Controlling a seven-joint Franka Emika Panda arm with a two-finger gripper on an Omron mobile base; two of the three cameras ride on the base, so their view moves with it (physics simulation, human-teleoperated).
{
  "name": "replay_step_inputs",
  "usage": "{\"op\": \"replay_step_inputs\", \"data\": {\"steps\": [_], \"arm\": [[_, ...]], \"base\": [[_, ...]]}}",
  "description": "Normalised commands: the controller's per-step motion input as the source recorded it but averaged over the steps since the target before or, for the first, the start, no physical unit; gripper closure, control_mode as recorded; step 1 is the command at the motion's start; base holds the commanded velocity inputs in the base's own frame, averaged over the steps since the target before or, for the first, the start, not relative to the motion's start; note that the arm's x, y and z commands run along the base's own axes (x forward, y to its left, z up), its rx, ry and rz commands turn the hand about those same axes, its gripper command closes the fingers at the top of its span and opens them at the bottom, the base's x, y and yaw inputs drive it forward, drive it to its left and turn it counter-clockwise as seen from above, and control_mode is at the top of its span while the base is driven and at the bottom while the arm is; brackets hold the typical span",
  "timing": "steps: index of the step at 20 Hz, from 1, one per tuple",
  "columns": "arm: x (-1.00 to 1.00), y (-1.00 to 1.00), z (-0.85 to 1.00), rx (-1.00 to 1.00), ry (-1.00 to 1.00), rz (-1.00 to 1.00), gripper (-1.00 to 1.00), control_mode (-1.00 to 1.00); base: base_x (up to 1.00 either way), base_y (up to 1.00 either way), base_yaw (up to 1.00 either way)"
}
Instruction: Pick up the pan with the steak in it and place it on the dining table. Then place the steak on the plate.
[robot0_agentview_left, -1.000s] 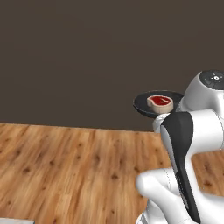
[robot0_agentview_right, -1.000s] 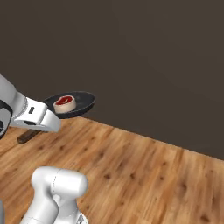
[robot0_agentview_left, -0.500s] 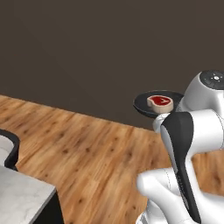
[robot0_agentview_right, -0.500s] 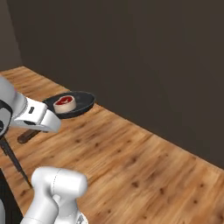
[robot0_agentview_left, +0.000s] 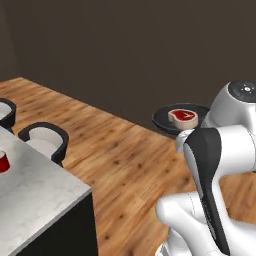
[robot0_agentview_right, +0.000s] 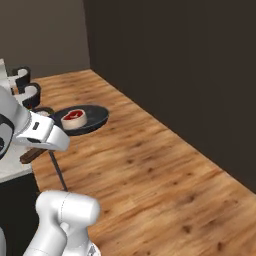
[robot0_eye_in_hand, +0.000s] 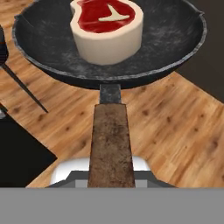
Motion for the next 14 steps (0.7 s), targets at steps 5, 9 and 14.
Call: {"op": "replay_step_inputs", "data": {"steps": [5, 9, 14], "arm": [[0.0, 0.0, 0.0, 0.0, 0.0, 0.0, 1.0, 1.0], [0.0, 0.0, 0.0, 0.0, 0.0, 0.0, 1.0, 1.0], [0.0, 0.0, 0.0, 0.0, 0.0, 0.0, 1.0, 1.0]], "base": [[0.0, 0.0, 0.5], [-0.01, 0.0, 0.5], [-0.02, 0.0, 0.5]]}}
